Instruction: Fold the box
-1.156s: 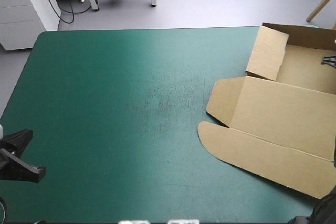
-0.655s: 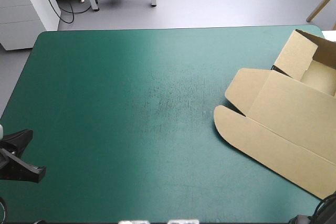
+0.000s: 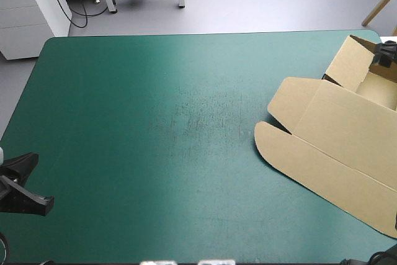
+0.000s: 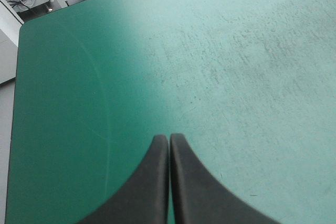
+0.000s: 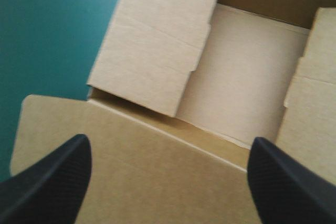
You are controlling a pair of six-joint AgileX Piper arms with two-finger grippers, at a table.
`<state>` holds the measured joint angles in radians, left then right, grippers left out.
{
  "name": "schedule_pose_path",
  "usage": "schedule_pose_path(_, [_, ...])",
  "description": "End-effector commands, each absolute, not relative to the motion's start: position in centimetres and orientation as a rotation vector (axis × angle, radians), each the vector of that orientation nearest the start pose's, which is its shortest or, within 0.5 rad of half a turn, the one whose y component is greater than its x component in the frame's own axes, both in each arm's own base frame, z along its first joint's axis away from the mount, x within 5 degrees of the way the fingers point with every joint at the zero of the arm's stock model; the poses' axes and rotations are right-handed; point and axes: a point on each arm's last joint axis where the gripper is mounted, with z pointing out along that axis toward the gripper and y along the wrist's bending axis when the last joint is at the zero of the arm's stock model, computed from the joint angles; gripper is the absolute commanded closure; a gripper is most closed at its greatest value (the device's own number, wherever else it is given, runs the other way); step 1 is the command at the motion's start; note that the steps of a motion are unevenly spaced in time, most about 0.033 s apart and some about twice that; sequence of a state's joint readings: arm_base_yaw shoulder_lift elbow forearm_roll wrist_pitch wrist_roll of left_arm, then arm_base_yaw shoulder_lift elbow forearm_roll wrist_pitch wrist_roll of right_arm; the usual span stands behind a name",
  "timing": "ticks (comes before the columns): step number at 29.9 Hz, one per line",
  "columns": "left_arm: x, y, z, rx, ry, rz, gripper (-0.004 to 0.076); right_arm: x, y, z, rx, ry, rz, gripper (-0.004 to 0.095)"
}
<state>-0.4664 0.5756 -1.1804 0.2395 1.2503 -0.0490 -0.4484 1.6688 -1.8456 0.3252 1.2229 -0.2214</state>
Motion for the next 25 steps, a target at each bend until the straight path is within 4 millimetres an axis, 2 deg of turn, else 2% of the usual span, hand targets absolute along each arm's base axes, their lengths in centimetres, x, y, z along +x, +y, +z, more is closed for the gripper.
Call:
schedule_pose_path(1, [4.3, 0.3, 44.1, 0.377, 2.098, -0.003, 0.0734, 31.2, -8.6, 45.8, 0.136, 2.318, 0.143, 0.0467])
schedule_pose_path(2, [4.3, 0.3, 44.1, 0.377, 2.098, -0.003, 0.0734, 30.9, -7.0, 46.1, 0.072, 2.316, 0.152, 0.0632])
schedule_pose_path(4, [4.3, 0.3, 44.1, 0.377, 2.100, -0.003, 0.0734, 30.3, -4.5, 46.4, -0.031, 2.303, 0.171, 0.0885])
schedule_pose_path(5, [4.3, 0.3, 44.1, 0.376, 2.099, 0.002, 0.0734, 29.9, -3.3, 46.5, -0.075, 2.293, 0.176, 0.0916])
schedule_pose_path(8, [4.3, 0.6, 44.1, 0.368, 2.096, 0.036, 0.0734, 28.3, 0.2, 46.5, -0.205, 2.257, 0.203, 0.0908])
schedule_pose_path(13, [4.4, 0.6, 44.2, 0.337, 2.095, 0.028, 0.0734, 24.4, 3.4, 45.9, -0.322, 2.201, 0.240, 0.0908])
schedule_pose_path(18, [3.5, 0.5, 44.2, 0.322, 2.078, -0.064, 0.0734, 19.1, 4.0, 45.1, -0.346, 2.102, 0.251, 0.0908])
schedule_pose_path(23, [1.8, 1.2, 44.5, 0.305, 1.963, -0.110, 0.0734, 13.4, 3.4, 44.3, -0.334, 1.989, 0.233, 0.0908])
schedule_pose_path(25, [1.1, 1.6, 44.1, 0.300, 1.929, -0.119, 0.0734, 11.2, 3.2, 43.7, -0.337, 1.950, 0.224, 0.0908])
